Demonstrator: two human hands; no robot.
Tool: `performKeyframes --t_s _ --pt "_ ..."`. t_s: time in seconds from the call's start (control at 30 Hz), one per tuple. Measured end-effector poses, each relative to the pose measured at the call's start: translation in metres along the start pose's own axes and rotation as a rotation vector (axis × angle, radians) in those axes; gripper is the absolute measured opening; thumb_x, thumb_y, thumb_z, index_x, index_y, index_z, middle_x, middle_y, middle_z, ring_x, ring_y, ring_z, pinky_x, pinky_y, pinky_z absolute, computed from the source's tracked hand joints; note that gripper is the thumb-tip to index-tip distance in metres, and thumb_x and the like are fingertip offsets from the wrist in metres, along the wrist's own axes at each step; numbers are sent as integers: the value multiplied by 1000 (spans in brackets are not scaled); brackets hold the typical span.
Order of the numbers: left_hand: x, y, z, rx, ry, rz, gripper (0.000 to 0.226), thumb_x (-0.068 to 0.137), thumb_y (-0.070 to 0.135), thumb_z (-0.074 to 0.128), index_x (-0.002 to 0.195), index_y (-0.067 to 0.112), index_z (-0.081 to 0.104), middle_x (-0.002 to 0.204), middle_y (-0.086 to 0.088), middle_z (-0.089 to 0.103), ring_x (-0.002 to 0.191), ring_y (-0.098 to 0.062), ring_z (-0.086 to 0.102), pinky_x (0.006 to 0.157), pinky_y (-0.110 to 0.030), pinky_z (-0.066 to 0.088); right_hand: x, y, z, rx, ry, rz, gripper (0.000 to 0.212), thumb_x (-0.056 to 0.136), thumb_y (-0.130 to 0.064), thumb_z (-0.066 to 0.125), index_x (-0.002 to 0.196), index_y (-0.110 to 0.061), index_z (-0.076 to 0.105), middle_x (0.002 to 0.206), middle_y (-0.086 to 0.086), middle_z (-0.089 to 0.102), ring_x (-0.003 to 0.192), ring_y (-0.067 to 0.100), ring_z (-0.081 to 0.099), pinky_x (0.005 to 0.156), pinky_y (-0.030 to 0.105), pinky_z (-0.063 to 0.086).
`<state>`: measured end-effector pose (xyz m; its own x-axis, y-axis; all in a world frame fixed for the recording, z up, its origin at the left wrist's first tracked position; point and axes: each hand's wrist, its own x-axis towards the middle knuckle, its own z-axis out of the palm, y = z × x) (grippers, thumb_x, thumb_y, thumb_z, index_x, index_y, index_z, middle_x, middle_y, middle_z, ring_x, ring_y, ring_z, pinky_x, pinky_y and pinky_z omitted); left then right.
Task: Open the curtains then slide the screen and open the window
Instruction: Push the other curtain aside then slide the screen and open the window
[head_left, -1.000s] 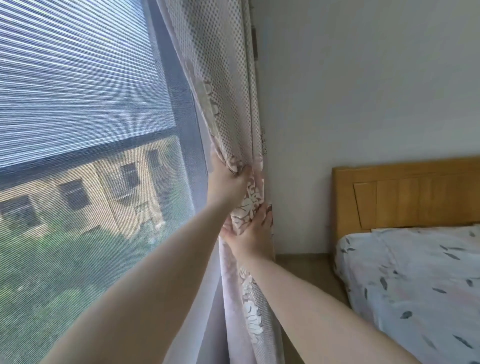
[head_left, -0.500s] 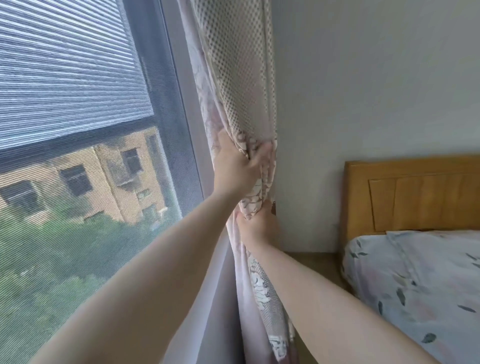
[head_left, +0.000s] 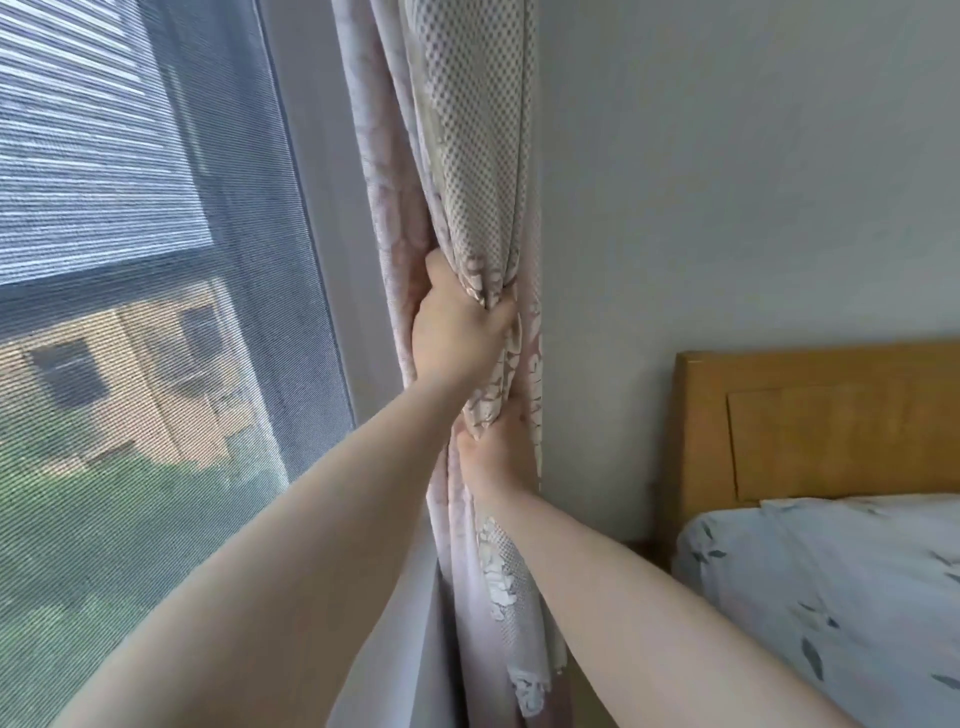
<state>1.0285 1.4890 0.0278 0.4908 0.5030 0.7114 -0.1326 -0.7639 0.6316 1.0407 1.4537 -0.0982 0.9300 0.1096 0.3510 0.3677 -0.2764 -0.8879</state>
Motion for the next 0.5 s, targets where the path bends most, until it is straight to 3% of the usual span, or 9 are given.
performKeyframes --t_s 0.1,0.2,0.5 --pt "21 -13 26 -32 -24 7 58 80 41 63 122 17 31 95 4 61 93 -30 63 77 -40 51 32 10 9 -86 39 42 52 85 -50 60 118 -13 43 114 9 63 102 34 64 84 44 53" --pt "42 -21 50 -40 -24 12 56 80 39 63 120 17 31 92 3 63 89 -30 63 75 -42 52 64 23 16 -134 44 22 45 87 -51 54 104 -12 42 105 13 65 98 36 65 80 42 52" --pt "125 -52 151 -44 37 45 54 79 32 64 119 15 32 90 4 61 87 -29 62 73 -37 50 193 61 42 -104 41 -55 43 89 -49 57 104 -12 41 110 14 65 102 36 64 83 44 53"
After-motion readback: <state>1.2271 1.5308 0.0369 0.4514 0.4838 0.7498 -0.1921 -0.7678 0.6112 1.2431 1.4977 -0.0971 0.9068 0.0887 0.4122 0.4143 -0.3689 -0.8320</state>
